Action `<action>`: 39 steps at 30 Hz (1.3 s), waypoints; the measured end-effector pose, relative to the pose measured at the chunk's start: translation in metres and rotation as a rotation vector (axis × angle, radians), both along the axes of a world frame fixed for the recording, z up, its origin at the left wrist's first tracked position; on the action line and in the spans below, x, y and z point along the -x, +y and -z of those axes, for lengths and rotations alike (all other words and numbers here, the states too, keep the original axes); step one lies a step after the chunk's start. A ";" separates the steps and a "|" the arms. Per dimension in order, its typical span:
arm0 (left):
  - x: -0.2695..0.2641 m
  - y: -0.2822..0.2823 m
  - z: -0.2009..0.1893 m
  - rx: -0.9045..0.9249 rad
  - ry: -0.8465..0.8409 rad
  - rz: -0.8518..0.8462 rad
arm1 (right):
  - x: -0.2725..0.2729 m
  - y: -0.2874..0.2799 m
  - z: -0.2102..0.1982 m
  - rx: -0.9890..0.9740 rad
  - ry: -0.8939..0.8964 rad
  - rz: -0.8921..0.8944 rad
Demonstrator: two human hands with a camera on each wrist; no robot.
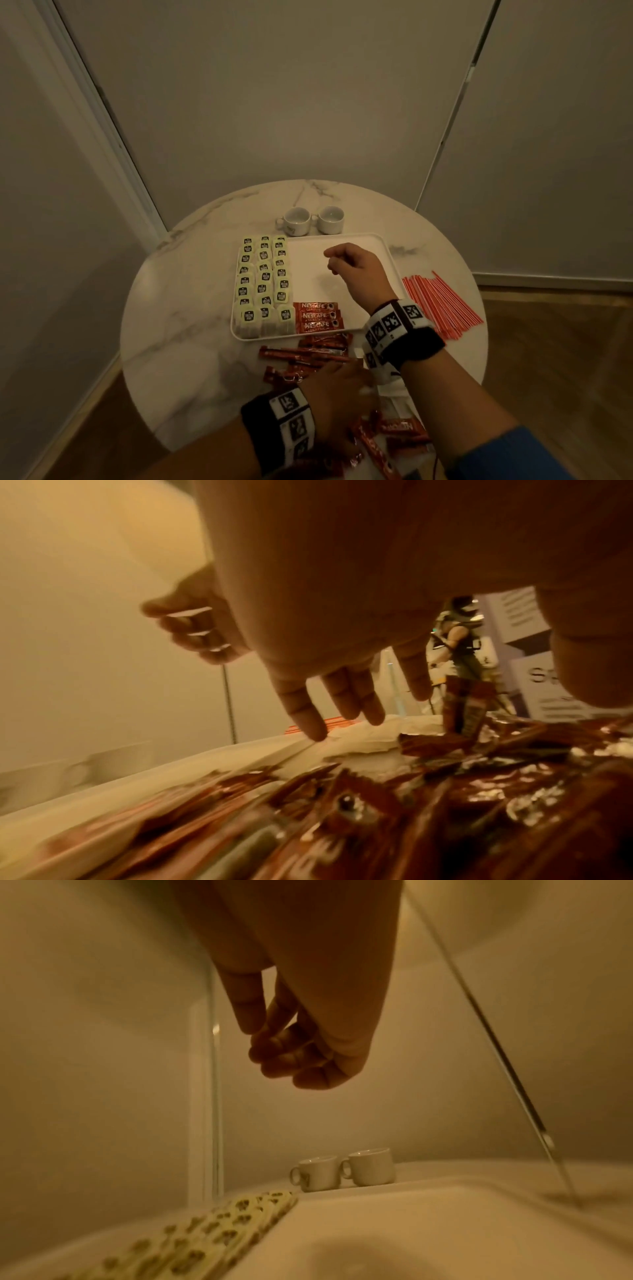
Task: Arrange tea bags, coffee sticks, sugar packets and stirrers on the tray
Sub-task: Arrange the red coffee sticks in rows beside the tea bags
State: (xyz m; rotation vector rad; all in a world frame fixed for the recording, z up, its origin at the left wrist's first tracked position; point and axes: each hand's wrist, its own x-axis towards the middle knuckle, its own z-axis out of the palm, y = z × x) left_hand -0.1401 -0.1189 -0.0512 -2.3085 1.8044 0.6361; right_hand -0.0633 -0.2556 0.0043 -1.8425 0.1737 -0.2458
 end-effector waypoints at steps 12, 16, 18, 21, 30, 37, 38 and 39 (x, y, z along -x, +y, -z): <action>0.029 -0.042 0.007 0.019 -0.183 0.331 | 0.033 -0.018 -0.008 0.203 0.069 -0.131; 0.017 -0.040 0.019 -0.036 -0.155 0.256 | 0.040 -0.019 -0.001 0.185 0.061 -0.110; 0.012 -0.039 0.026 0.013 -0.085 0.203 | 0.043 -0.020 0.003 0.173 0.065 -0.105; 0.004 -0.034 0.027 0.005 0.018 0.098 | 0.050 -0.023 0.007 0.162 0.068 -0.099; -0.029 -0.005 0.005 0.279 0.222 -0.235 | 0.054 -0.035 0.014 0.154 0.120 -0.076; -0.059 0.020 -0.026 0.763 0.531 -0.795 | 0.052 -0.024 0.007 0.098 0.116 -0.132; -0.064 0.026 -0.029 0.853 0.654 -0.873 | 0.053 -0.019 0.007 0.092 0.120 -0.166; -0.069 0.031 -0.031 0.924 0.777 -0.933 | 0.054 -0.014 0.006 0.085 0.126 -0.202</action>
